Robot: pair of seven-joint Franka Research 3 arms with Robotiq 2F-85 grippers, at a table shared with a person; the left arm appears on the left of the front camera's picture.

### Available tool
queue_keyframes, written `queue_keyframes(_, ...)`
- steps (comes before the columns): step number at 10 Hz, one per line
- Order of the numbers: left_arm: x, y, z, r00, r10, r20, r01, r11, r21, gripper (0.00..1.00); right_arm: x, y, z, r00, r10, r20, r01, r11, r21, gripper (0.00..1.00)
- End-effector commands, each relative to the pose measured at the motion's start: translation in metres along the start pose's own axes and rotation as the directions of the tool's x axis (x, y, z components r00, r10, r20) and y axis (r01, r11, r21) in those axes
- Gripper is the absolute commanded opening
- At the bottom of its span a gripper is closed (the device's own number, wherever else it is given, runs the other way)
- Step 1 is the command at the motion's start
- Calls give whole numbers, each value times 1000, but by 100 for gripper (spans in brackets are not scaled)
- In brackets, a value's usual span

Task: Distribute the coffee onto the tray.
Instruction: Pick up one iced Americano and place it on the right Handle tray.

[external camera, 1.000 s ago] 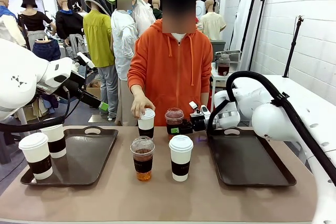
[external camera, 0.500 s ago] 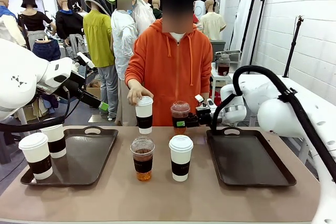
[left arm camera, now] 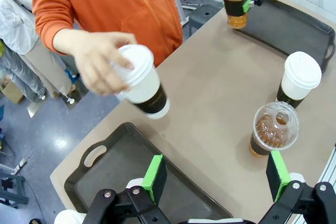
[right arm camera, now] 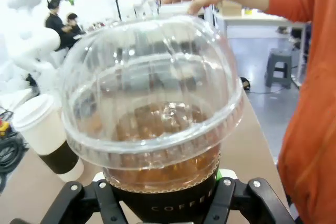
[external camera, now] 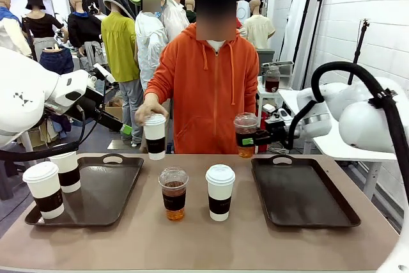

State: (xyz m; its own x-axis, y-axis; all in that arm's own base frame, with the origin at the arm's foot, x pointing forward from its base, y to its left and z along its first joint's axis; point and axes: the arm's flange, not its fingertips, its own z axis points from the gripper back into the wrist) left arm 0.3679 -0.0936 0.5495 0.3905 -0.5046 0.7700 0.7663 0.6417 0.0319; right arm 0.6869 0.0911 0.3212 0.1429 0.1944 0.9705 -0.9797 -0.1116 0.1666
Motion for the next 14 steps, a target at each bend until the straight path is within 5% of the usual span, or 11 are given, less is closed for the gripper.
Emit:
queue_keyframes(1,-2,2,-1,1000,5,5,-5,1000,-8,100,-4,31,24,1000,-2,2,2,1000,-6,62)
queue_keyframes(5,-2,2,-1,1000,5,5,-5,1000,-8,100,-35,59,74,999,16,43,-14,998,-68,62)
queue_keyframes(14,-2,2,-1,1000,5,5,-5,1000,-8,100,-66,43,77,999,26,23,-25,999,-39,62)
